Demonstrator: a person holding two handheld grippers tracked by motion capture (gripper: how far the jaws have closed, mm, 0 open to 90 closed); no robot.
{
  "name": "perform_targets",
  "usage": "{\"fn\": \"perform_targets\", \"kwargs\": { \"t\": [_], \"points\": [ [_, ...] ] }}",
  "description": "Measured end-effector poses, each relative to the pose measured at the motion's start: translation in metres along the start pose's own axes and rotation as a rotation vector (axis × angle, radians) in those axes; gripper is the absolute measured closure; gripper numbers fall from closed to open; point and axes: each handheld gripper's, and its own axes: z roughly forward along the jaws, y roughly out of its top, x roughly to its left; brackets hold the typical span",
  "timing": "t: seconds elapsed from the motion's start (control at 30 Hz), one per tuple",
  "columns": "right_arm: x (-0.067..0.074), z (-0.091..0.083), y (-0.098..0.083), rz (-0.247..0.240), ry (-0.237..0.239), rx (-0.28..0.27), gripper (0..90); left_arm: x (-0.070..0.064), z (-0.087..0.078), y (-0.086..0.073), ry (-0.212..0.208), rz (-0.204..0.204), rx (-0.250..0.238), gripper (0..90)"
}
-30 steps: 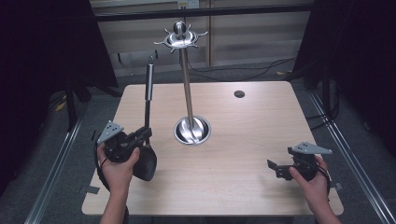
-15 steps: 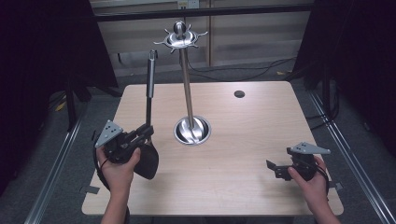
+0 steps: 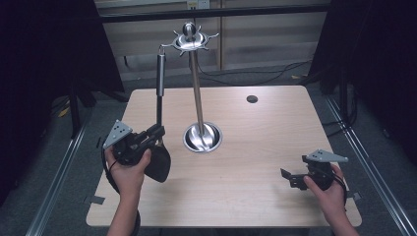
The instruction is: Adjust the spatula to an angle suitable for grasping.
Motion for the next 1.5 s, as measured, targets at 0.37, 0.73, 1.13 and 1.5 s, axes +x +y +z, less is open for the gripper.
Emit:
{"fn": "perform_targets", "kwargs": {
  "t": [0.37,0.73,1.13,1.5],
  "points": [
    [0.000,0.000,0.000,-0.004,0.003,-0.002,2.3,0.003,0.008,0.004,-0.016,-0.023,0.009,75.0],
    [-0.001,0.001,0.000,-0.007,0.002,0.004,2.3,0.002,0.030,-0.005,-0.056,-0.027,0.009,74.9],
    [-0.003,0.002,0.002,-0.012,0.005,0.004,2.3,0.010,0.067,-0.011,-0.058,-0.009,0.000,74.6],
    [-0.005,0.000,0.002,-0.008,0.007,-0.001,2.4,0.014,0.082,-0.012,-0.048,0.015,-0.006,74.5]
  ]
}}
